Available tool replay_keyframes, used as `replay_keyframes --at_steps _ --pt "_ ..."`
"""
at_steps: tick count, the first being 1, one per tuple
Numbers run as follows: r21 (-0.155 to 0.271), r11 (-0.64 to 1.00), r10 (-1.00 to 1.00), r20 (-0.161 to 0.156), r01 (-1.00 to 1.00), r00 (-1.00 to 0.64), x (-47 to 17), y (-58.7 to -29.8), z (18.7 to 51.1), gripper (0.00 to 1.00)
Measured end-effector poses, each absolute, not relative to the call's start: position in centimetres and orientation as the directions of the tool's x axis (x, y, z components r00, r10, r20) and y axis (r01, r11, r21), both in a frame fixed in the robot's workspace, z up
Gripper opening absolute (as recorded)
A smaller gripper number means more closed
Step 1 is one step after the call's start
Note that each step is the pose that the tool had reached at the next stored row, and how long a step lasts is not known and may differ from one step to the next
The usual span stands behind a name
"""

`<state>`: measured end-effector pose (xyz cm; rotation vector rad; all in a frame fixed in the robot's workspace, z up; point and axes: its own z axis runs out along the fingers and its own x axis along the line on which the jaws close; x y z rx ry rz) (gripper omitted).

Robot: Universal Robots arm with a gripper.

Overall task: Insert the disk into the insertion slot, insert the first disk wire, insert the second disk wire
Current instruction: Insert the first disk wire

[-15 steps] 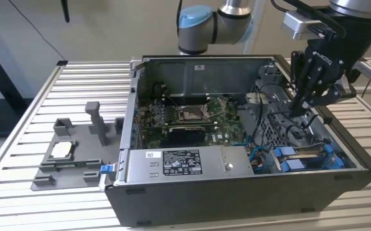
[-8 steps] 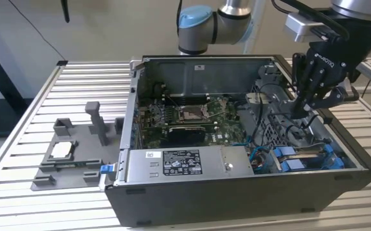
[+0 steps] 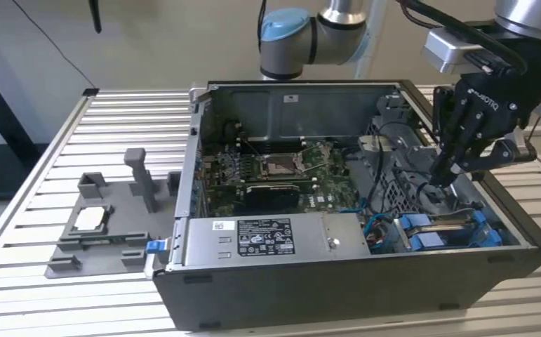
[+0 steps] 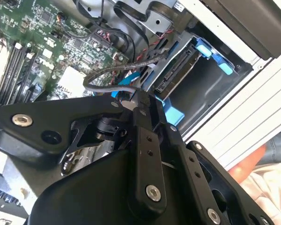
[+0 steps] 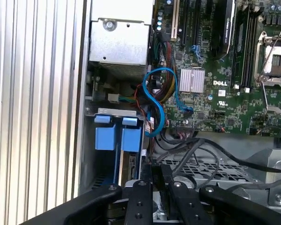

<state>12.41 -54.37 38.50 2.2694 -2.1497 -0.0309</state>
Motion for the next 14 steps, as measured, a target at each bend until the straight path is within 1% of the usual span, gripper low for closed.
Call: replay_keyframes --at_steps 14 --pt "0.018 -0.054 -0.999 -0.003 -0.998 0.054 13.5 -55.6 37.6 0.19"
